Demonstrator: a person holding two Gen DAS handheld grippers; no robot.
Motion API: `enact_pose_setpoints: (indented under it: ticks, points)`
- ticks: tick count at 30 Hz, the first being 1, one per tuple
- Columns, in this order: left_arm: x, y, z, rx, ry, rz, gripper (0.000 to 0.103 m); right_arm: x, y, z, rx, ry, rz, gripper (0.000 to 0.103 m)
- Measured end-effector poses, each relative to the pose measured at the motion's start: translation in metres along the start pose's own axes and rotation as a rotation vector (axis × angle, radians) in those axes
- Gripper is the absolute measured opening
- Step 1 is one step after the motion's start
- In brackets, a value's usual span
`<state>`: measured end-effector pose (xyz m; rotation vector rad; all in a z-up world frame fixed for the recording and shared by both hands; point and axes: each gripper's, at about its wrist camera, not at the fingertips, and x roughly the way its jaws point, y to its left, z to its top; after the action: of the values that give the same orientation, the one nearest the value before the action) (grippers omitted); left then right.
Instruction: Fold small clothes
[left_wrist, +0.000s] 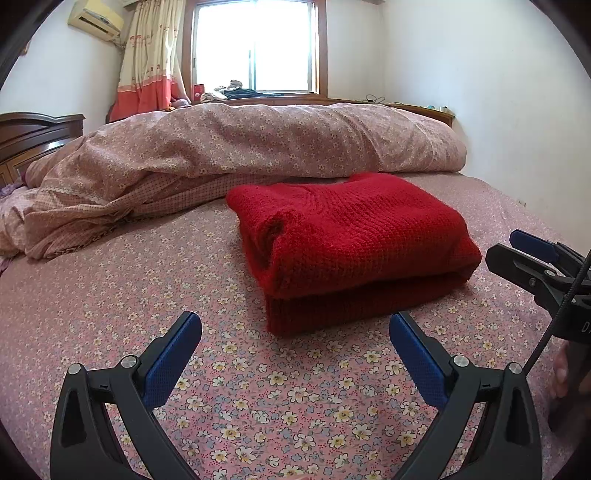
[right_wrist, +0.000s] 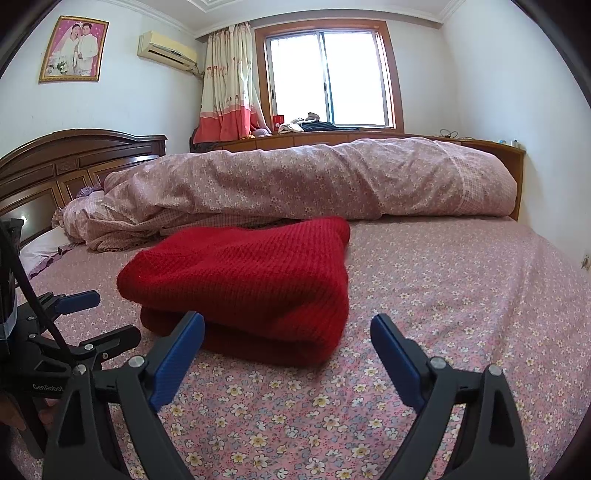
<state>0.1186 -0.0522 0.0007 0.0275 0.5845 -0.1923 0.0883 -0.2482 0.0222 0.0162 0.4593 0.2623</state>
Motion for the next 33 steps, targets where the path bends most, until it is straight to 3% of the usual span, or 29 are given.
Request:
enact_pose_setpoints:
  ticks: [33]
  points:
    - [0.0052,0.0050,0.0010,0.002,0.012,-0.006,0.098,0.0037,0.0013,-0.0006,-0.020,0.020,0.004,0.095]
